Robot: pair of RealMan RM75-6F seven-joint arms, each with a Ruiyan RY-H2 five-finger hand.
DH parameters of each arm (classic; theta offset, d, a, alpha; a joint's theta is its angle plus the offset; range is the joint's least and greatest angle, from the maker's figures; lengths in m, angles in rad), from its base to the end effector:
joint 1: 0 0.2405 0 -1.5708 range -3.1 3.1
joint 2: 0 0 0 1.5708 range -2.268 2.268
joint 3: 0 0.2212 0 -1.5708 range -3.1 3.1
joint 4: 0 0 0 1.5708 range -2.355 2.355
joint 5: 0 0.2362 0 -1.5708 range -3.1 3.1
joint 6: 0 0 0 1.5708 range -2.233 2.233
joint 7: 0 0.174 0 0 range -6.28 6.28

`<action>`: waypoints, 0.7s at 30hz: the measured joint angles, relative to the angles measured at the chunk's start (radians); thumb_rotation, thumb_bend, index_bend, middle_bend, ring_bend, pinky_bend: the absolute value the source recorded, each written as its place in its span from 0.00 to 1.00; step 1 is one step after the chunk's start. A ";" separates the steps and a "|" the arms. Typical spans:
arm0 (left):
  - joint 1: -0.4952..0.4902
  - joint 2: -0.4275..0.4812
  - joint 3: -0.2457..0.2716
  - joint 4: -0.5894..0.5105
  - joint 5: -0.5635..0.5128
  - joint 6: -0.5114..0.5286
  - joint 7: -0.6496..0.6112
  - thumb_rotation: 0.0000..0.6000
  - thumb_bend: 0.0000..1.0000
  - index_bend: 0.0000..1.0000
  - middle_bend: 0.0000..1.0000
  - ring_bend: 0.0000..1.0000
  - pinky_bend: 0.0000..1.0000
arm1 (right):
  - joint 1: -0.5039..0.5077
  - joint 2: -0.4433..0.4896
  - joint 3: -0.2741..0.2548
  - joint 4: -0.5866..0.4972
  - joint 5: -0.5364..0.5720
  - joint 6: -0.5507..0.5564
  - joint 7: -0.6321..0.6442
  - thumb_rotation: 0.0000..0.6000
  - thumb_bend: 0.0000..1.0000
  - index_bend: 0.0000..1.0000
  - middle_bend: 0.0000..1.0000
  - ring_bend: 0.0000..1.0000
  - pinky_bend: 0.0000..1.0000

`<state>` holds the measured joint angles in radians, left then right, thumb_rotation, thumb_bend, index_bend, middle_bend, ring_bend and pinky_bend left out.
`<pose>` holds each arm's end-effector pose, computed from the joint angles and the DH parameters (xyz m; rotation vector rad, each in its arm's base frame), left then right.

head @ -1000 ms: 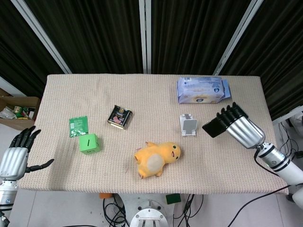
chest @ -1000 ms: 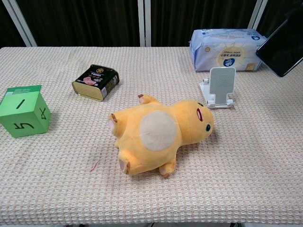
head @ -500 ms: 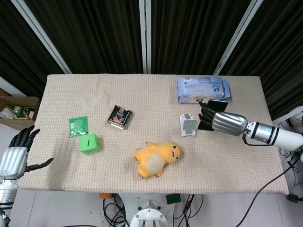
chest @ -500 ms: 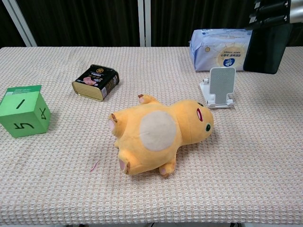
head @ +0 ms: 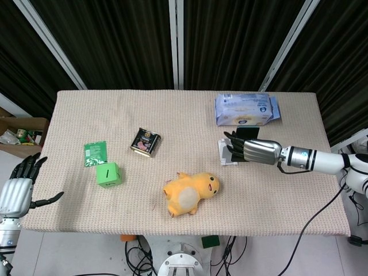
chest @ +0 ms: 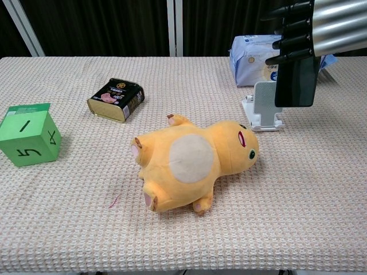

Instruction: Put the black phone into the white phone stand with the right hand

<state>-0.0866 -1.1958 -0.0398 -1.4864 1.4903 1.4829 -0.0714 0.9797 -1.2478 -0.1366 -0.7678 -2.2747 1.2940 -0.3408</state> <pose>-0.3102 0.2102 0.1089 -1.3662 -0.9322 -0.9130 -0.1624 -0.4016 0.0768 2.2189 1.1434 0.4252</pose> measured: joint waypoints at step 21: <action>0.002 -0.015 -0.002 0.052 -0.006 -0.005 -0.043 0.59 0.07 0.11 0.04 0.02 0.14 | 0.022 -0.092 -0.035 0.025 0.061 -0.063 -0.087 1.00 0.62 0.16 0.52 0.52 0.00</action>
<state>-0.0851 -1.2105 -0.0418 -1.4347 1.4842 1.4776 -0.1141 1.0013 -1.3396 -0.1714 -0.7423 -2.2133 1.2312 -0.4278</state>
